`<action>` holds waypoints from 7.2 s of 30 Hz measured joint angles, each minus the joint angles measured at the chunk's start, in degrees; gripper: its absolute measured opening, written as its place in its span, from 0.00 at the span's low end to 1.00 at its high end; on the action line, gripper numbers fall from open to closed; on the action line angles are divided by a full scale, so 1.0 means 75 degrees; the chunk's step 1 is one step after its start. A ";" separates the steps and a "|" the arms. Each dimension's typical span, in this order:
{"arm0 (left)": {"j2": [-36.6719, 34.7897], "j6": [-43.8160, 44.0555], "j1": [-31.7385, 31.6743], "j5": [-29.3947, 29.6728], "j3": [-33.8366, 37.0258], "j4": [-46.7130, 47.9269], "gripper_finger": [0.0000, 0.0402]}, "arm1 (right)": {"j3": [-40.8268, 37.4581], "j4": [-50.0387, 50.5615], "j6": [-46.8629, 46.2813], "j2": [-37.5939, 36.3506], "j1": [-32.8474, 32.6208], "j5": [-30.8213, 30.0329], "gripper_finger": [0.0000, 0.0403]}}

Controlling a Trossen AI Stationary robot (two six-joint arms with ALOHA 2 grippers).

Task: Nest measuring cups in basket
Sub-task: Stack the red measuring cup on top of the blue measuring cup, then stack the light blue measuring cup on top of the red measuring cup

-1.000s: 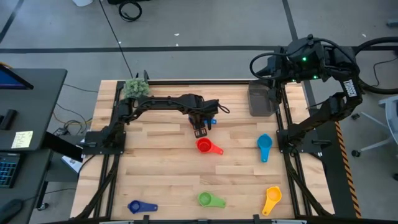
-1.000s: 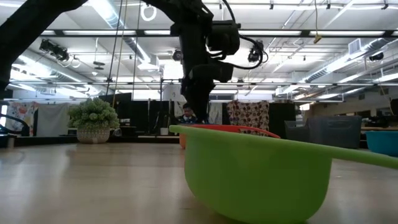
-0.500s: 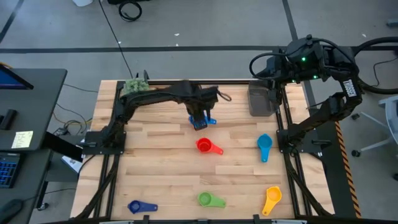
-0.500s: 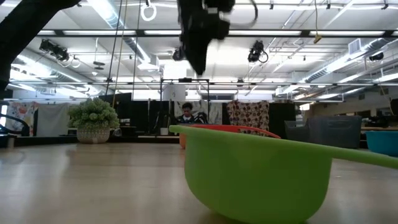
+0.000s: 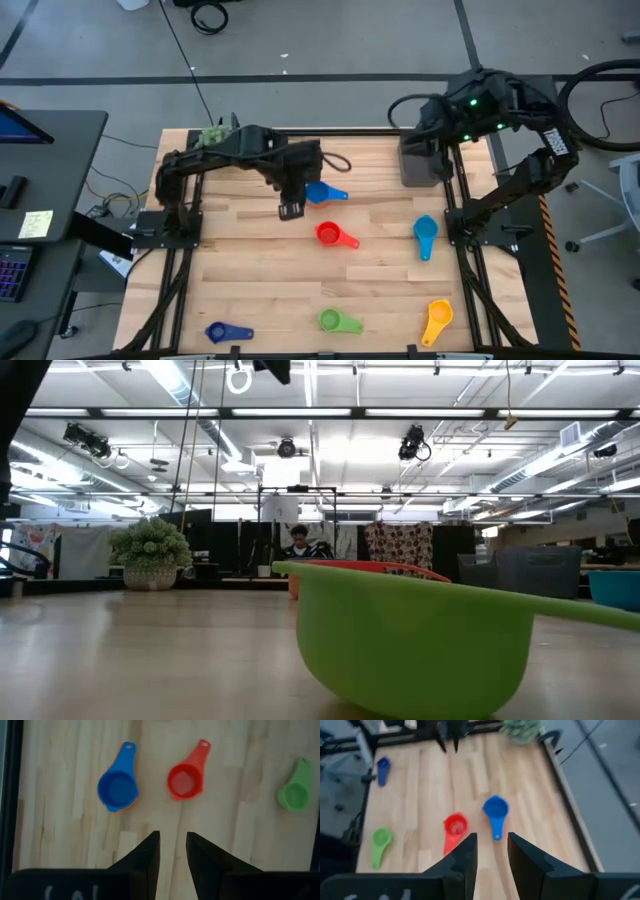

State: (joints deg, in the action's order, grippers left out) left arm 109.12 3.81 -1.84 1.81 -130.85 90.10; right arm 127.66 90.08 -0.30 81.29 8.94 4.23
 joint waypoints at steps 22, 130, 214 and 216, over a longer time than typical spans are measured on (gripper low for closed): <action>0.1690 -0.0094 0.1100 0.0006 0.0003 -0.1348 0.25 | -0.1184 -0.0011 0.1459 -0.0165 -0.0264 0.0499 0.28; 0.3701 0.0884 -0.1090 0.0250 0.0070 -0.1244 0.03 | -0.1172 -0.0110 0.1580 -0.1374 -0.0247 0.0360 0.28; -0.1166 0.3382 0.3031 0.2583 -0.0554 -0.0012 0.27 | -0.7966 -0.0060 -0.5169 -0.1515 -0.0241 0.0820 0.30; -0.1166 0.3221 0.3065 0.2585 -0.0551 -0.0012 0.27 | -0.8340 -0.0077 -0.5366 -0.1336 -0.0241 0.0823 0.30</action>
State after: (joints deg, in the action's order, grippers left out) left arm 100.38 27.97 21.15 21.20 -134.98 90.01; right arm 65.11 89.50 -40.54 71.27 7.14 10.41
